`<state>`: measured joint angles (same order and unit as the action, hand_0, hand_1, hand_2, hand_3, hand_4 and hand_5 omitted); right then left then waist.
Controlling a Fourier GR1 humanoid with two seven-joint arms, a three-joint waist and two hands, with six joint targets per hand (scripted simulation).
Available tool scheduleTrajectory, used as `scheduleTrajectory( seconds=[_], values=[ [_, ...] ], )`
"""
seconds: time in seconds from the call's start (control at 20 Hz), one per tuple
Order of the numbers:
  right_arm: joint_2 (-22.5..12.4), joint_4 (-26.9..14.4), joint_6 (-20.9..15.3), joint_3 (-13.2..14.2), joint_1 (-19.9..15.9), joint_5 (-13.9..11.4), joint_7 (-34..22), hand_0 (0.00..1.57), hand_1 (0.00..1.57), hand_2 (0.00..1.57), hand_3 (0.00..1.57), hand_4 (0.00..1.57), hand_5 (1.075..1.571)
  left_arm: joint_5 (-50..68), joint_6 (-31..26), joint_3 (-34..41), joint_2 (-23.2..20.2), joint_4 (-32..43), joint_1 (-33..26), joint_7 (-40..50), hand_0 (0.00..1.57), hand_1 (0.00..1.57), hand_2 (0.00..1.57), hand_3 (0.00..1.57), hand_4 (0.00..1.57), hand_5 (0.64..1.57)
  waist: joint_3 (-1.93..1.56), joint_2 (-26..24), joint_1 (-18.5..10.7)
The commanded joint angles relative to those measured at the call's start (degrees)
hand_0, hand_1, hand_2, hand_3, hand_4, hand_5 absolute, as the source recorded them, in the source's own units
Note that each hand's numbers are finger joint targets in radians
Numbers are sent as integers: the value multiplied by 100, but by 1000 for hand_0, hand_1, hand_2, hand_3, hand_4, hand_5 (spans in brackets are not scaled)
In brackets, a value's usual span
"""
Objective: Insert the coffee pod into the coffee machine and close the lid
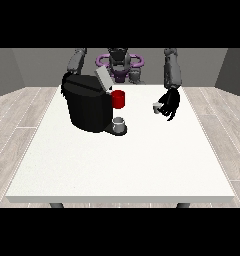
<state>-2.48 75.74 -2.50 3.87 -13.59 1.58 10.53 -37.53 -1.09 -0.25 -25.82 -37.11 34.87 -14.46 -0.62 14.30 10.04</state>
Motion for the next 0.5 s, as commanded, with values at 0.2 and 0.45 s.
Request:
scheduleTrajectory(
  seconds=[0.2, 0.45],
  values=[
    [33, -370, -142, 143, 102, 7, 148, 0, 0, 0, 0, 418, 1571, 76, -237, -81, 402, -4, -83, -714, 1557, 1557, 1523, 1427, 706, 1571, 62, -269, -314],
    [6, -782, -11, 325, 47, 200, 532, 0, 0, 0, 0, 392, 1571, 15, -44, 14, 669, 17, 122, -533, 1373, 1373, 1383, 1326, 656, 1571, 61, -325, -315]
  ],
)
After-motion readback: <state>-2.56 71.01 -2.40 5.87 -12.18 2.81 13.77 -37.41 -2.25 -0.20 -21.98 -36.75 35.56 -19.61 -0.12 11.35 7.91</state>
